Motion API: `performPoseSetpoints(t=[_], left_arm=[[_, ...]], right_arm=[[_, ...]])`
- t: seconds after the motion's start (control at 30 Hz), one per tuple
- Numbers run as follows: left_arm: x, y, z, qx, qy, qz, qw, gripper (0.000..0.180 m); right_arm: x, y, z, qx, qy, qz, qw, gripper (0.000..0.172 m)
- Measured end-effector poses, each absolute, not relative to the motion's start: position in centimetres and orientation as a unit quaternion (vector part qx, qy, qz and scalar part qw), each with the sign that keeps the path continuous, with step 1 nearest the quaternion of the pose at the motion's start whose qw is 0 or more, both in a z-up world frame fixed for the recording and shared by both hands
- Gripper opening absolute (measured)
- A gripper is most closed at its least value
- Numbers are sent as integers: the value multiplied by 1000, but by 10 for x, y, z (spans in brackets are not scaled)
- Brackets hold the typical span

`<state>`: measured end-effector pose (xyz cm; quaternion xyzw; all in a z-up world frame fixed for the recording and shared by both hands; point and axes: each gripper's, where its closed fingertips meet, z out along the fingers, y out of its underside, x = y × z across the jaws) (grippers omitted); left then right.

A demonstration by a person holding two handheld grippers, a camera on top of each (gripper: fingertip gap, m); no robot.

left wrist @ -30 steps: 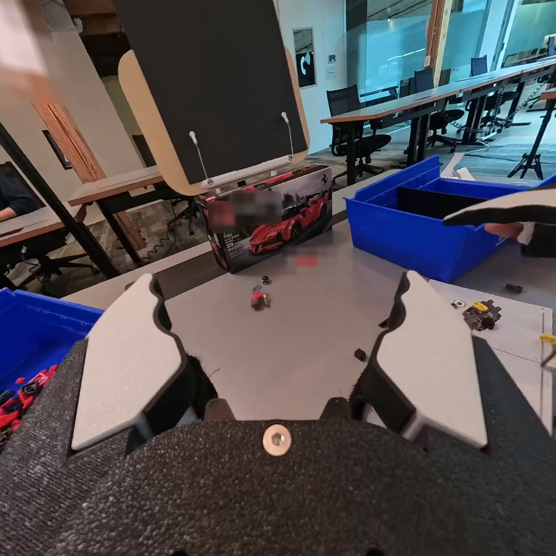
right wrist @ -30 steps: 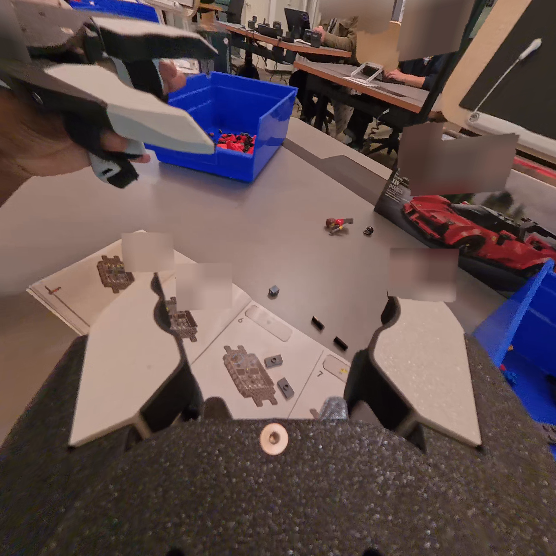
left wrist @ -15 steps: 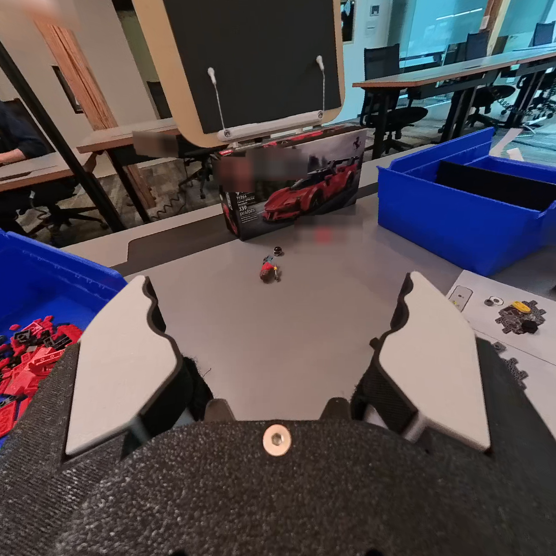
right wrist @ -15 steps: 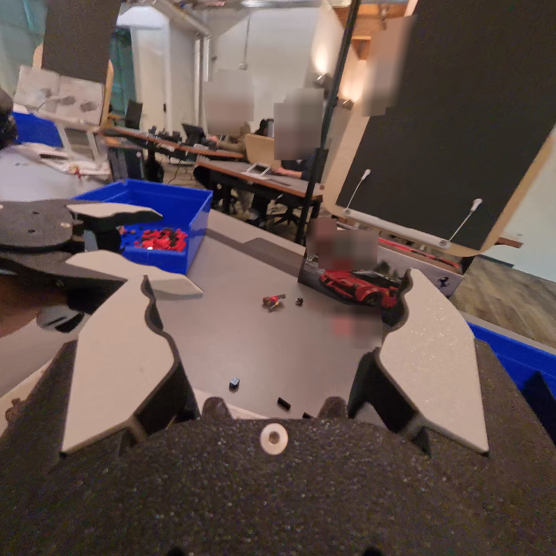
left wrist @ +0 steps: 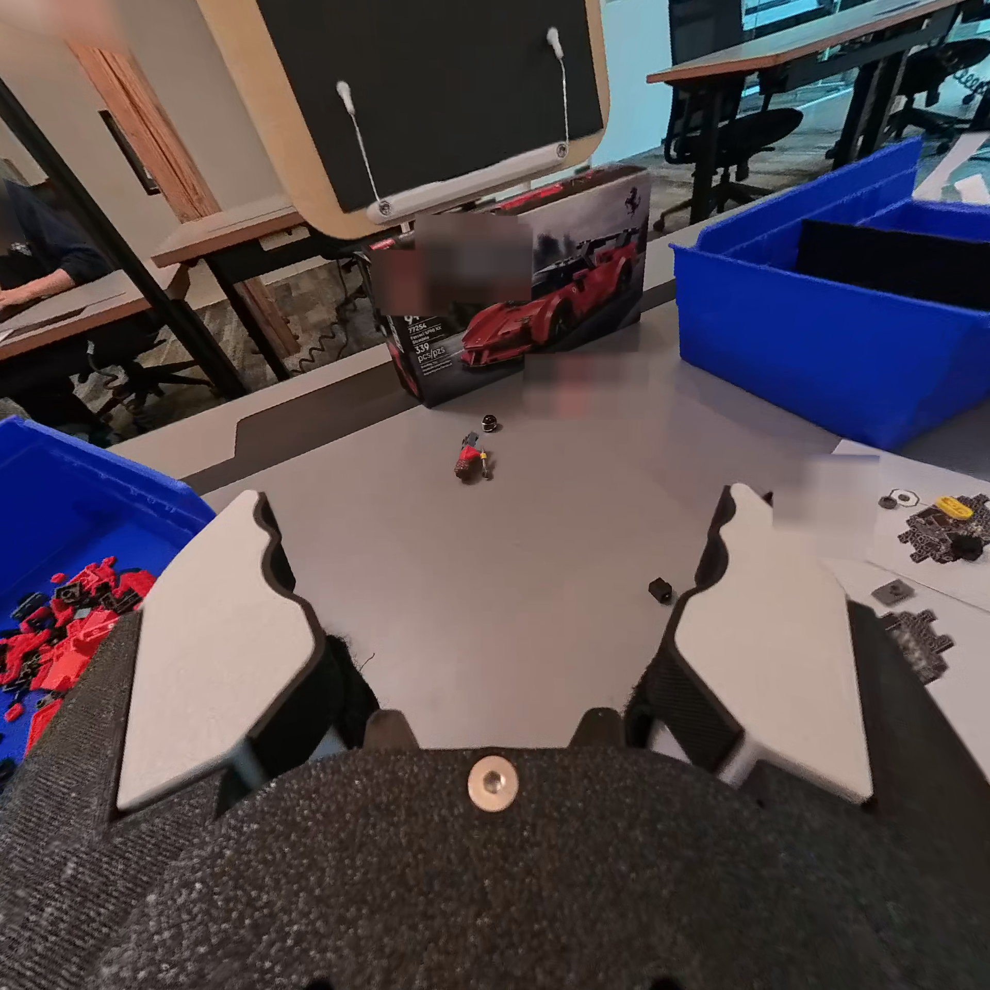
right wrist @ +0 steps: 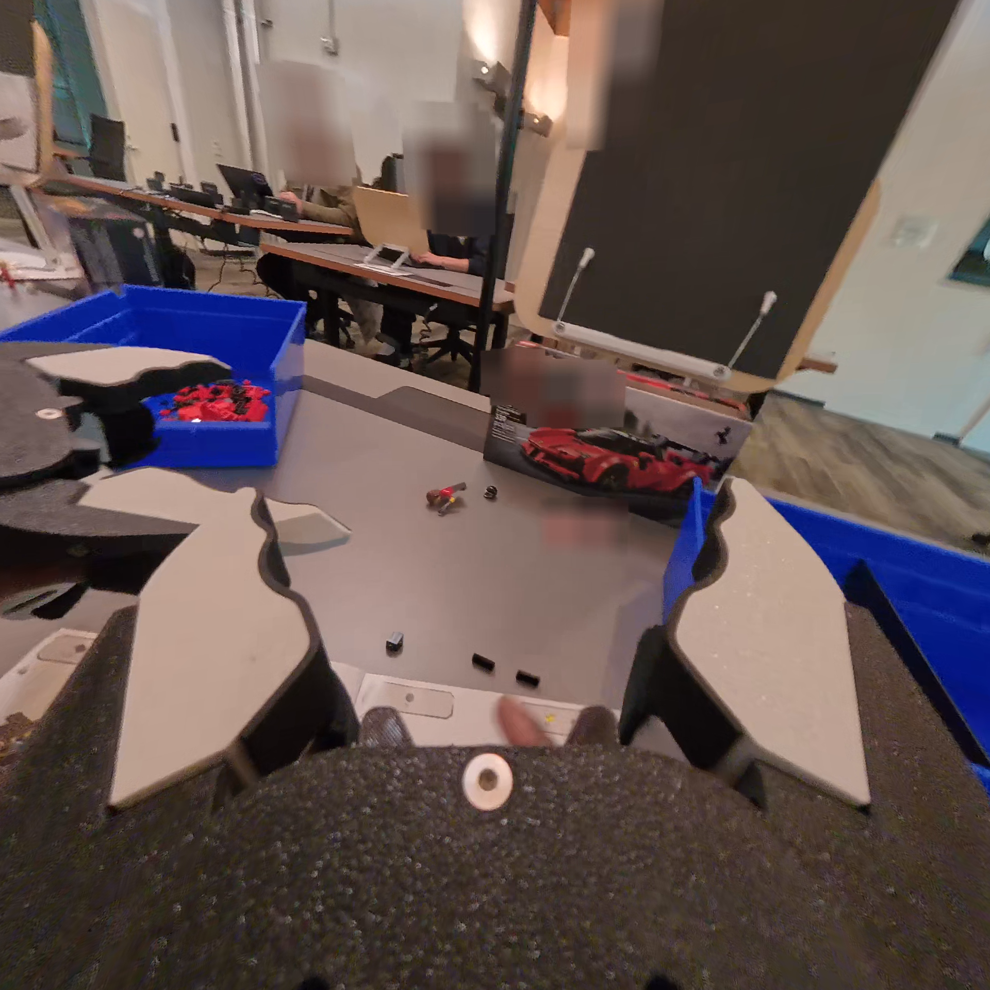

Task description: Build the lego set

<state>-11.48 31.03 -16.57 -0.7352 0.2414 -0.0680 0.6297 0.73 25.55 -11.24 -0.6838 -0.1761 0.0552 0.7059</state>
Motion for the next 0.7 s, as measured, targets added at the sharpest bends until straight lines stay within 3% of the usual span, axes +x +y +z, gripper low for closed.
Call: performPoseSetpoints(t=[0.23,0.27,0.3,0.33,0.37,0.4,0.43,0.47,0.7], left_arm=[[-136,289,-150,-738,169,-70,649,146],[-140,285,-150,-736,154,-69,655,139],[-144,280,-151,-732,143,-70,662,122],[-146,273,-153,-727,147,-75,667,87],[-147,265,-156,-722,156,-84,669,32],[-147,257,-157,-722,159,-101,666,0],[-150,252,-161,-736,150,-110,651,0],[-152,247,-168,-752,159,-104,631,0],[-173,291,-211,-819,179,109,534,0]], right_arm=[[43,250,-110,-715,-122,63,686,146],[45,248,-114,-717,-121,63,684,145],[42,244,-119,-720,-131,70,678,137],[37,240,-128,-726,-150,85,666,122],[35,237,-138,-738,-157,94,649,107],[33,232,-149,-753,-164,105,629,77],[23,222,-157,-755,-197,138,610,22],[13,212,-160,-747,-220,180,601,0],[-49,155,-130,-672,-307,198,644,0]])
